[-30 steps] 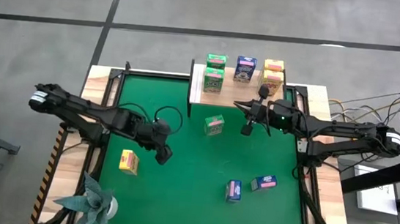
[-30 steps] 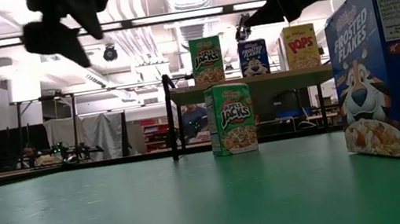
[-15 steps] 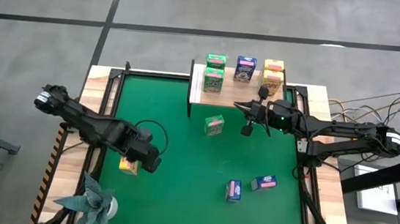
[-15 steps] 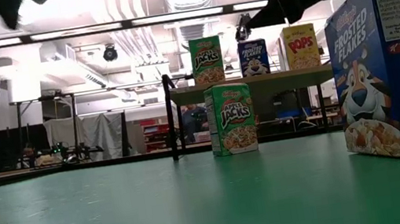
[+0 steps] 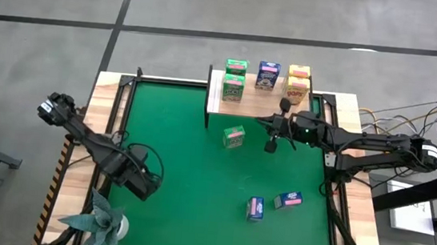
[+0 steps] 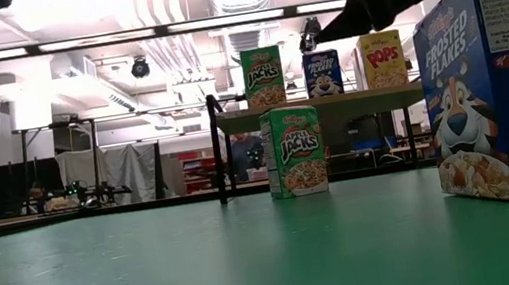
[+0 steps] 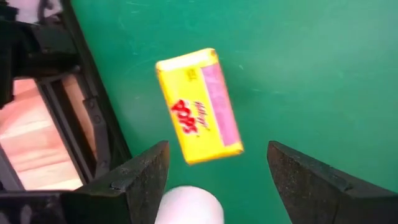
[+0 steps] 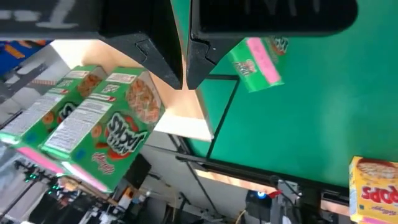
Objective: Stack cereal on shelf
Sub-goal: Put the yellow cereal box on the shelf aligned with the other yellow cereal box
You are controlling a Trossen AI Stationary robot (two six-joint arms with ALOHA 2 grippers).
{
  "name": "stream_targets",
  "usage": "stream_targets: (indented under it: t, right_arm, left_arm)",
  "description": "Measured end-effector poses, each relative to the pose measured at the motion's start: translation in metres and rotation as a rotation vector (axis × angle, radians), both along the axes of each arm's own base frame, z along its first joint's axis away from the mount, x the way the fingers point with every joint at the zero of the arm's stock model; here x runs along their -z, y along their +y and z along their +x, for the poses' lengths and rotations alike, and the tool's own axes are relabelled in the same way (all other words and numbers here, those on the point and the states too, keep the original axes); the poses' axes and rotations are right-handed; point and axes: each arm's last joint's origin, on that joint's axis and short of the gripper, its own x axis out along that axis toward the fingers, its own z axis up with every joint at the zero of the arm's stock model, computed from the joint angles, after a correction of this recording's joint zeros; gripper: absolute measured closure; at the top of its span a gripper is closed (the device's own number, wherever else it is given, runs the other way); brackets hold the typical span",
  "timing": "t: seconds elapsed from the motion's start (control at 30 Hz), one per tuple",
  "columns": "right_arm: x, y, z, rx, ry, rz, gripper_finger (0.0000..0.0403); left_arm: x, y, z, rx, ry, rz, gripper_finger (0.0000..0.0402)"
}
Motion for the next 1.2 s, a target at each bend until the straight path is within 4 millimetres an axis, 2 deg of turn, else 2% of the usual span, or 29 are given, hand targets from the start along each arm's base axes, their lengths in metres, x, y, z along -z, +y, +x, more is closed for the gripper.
stream_targets:
  t: [0.43,1.2]
  right_arm:
    - [0.008,0.001,-0.002,0.003,0.030,0.029,0.0390]
    - [0.011,0.001,-0.003,0.003,0.038,0.031,0.0390]
  left_arm:
    - [0.031,0.001,-0.003,-0.027,0.026,0.041,0.0148]
    - [0.033,0.001,-0.002,-0.030,-0.021,0.094,0.0148]
